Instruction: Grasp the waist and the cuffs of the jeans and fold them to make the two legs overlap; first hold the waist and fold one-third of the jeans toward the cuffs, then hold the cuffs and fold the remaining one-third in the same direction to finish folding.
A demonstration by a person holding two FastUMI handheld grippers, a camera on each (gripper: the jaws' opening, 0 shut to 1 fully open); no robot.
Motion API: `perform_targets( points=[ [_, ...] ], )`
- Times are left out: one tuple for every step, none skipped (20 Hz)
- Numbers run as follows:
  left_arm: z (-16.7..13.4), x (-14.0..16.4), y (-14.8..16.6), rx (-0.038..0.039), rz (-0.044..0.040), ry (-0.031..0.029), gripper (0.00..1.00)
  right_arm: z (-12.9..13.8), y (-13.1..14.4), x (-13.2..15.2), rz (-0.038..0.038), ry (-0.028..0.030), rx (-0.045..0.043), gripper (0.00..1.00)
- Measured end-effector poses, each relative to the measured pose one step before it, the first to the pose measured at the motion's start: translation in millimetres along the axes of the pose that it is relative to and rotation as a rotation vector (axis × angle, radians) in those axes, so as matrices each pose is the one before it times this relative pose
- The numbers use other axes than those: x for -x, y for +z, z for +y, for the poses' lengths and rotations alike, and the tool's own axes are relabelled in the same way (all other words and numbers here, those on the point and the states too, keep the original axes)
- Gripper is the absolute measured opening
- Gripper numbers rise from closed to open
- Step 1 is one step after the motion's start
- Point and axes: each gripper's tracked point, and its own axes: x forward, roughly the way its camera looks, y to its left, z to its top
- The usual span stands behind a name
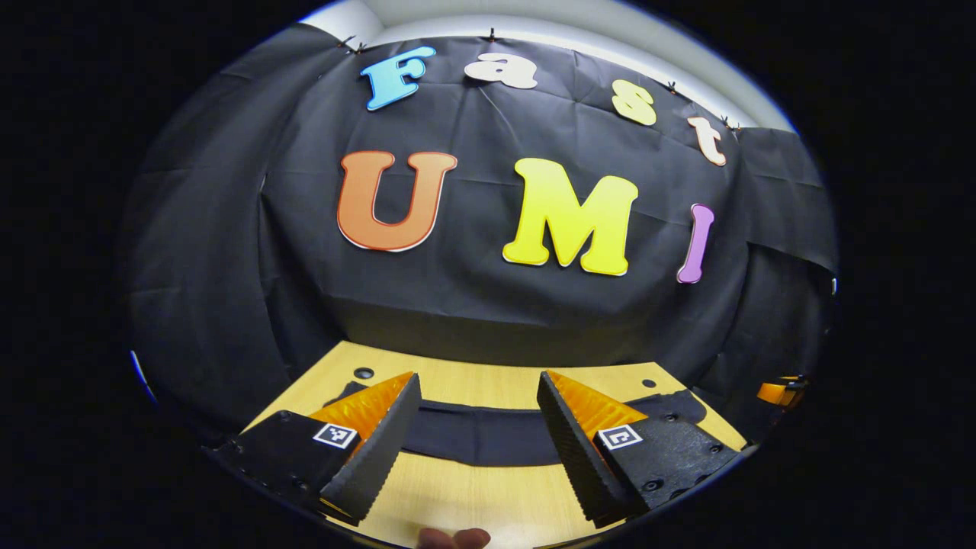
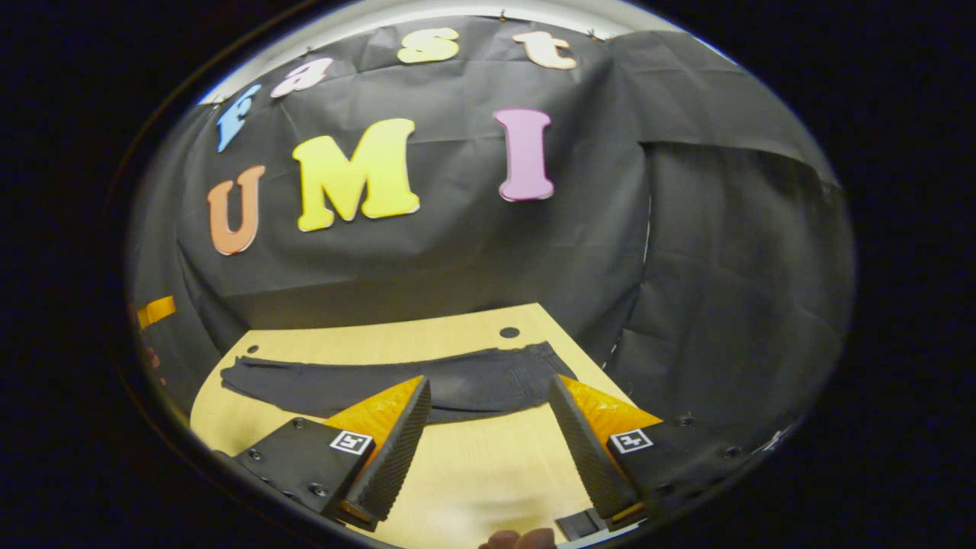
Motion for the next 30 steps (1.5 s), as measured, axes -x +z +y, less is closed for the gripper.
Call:
perform_targets(
  points=[
    [2.89, -6.72, 3.97, -0.00897, -0.01008, 0.02457, 0.99, -10.23, -4.29, -17.76, 0.01558, -0.0119, -0.00838, 0.97],
    [-0.61, -7.09, 4.37, 0.00513, -0.00657, 0.02212, 0.98, -9.8, -1.74, -20.29, 0.00747, -0.01031, -0.00693, 0.94],
    [-3.66, -6.56, 2.07, 0.01151, -0.00328, 0.01738, 0.98, -10.39, -2.72, -20.61, 0.00765, -0.01161, -0.00356, 0.94],
    [-2.98, -6.14, 0.99, 0.00477, 0.0007, 0.01754, 1.0, -9.31, -2.75, -22.58, 0.00736, -0.00936, -0.00882, 0.94],
    [-6.41, -7.78, 1.22, -0.00697, 0.00388, 0.01794, 0.99, -12.56, -5.96, -27.7, 0.0193, -0.01936, -0.01508, 0.98],
    [-7.32, -5.81, 0.09, -0.01118, 0.00349, 0.00632, 0.99, -12.3, -5.21, -32.54, 0.01908, -0.01591, -0.02097, 0.94],
    [-7.32, -5.53, -2.01, -0.00655, 0.00624, 0.00241, 0.99, -9.7, -6.92, -24.42, 0.0248, -0.01474, -0.00684, 0.94],
    [-7.36, -3.72, -1.84, -0.00281, 0.0093, 0.00196, 0.99, -6.11, -6.14, -24.09, 0.01677, -0.00383, -0.00292, 0.94],
    [-6.11, -3.77, -3.63, 0.0016, 0.01452, 0.00082, 0.99, -6.39, -5.48, -22.59, 0.01978, -0.00427, -0.0047, 0.94],
    [-6.11, -3.66, -3.44, 0.00073, 0.01726, 0.00725, 0.99, -5.53, -5.95, -19.02, 0.0226, 0.00184, -0.01696, 0.99],
    [-3.09, -2.64, -3.57, -0.00056, 0.0117, 0.00792, 0.99, -4.3, -2.57, -16.99, 0.01471, -0.0007, -0.02117, 0.99],
    [-4.1, -1.87, -1.68, -0.00014, 0.00794, 0.00512, 0.99, -5.46, -2.85, -13.94, 0.01053, 0.00047, -0.0169, 0.99],
    [-3.68, -0.99, -1.14, -0.0033, 0.00577, 0.00533, 0.99, -3.4, -1.64, -10.03, 0.00889, 0.00107, -0.01376, 0.99],
    [-1.82, -1.83, -1.72, -0.00667, 0.00882, 0.00721, 0.99, -4.32, -5.06, -8.36, 0.01029, -0.00443, -0.00828, 0.99],
    [0.18, -1.11, -2.99, -0.00241, 0.00922, 0.00453, 0.99, -1.12, -6.37, -7.72, 0.02339, 0.00417, -0.01397, 0.99],
    [-1.78, -0.89, -1.16, 0.00087, 0.00726, 0.00301, 0.99, 0.99, -6.76, -2.07, 0.02312, 0.00497, -0.02166, 0.99],
    [0.67, -0.78, -1.78, 0.00124, 0.00407, 0.00621, 0.99, 1.87, -0.81, -1.49, 0.00608, 0.00997, -0.02963, 0.99],
    [0.31, -1.33, -0.32, 0.00267, 0.00341, 0.00385, 0.99, 2.78, 3.46, 3.5, -0.01512, 0.00867, -0.01056, 0.94],
    [-0.85, 0.02, -0.84, 0.00256, 0.00359, 0.00305, 0.99, 0.03, -3.34, -1.86, 0.01386, 0.0022, 0.01605, 0.94],
    [-0.81, -1.06, -1.94, 0.00688, 0.00631, -0.0004, 0.99, -2.55, 0.41, -1.6, -0.00797, -0.0079, 0.02168, 0.92],
    [-0.07, -0.66, -2.23, 0.00817, 0.00634, 0.00068, 0.99, 4.39, -2.2, -3.0, 0.00679, 0.014, -0.00779, 0.91],
    [0.52, 0.77, -2.7, 0.00857, 0.00618, 0.00051, 0.99, 5.08, -2.58, -1.77, 0.00659, 0.0072, -0.01034, 0.84],
    [0.56, 0.98, -1.03, 0.00603, 0.00472, -0.00058, 0.99, 4.71, -0.6, 2.25, 0.00487, 0.00916, -0.00562, 0.76],
    [0.62, 0.21, 0.37, 0.0012, 0.00191, 0.00052, 0.99, 2.98, -0.25, 1.05, 0.01199, -0.0061, 0.00303, 0.69],
    [3.48, 1.64, -1.14, 0.00026, 0.00071, 0.00404, 0.99, 0.81, 2.51, 1.18, 0.00372, -0.01284, 0.00162, 0.53],
    [2.96, 1.67, 0.69, 0.00342, -0.00145, 0.00201, 0.99, 2.05, 3.65, 1.96, 0.00713, -0.00711, 0.00666, 0.56],
    [3.53, 1.11, 0.59, 0.00555, -0.00139, 0.00279, 0.99, 3.36, 0.9, 0.57, 0.00529, -0.00663, 0.00761, 0.35],
    [3.8, 1.67, -0.77, 0.00389, 0.00001, 0.00386, 0.99, 3.47, 5.04, 7.25, 0.0033, -0.0061, 0.00667, 0.29],
    [4.79, 2.11, 0.2, 0.00148, 0.00101, 0.00452, 0.99, 2.39, 7.32, 0.57, -0.01418, -0.00994, -0.01002, 0.15],
    [6.6, 1.43, 0.14, 0.00042, -0.00201, 0.00555, 0.99, 4.34, 4.32, 4.46, 0.03191, -0.0053, -0.01516, 0.08]
  ],
)
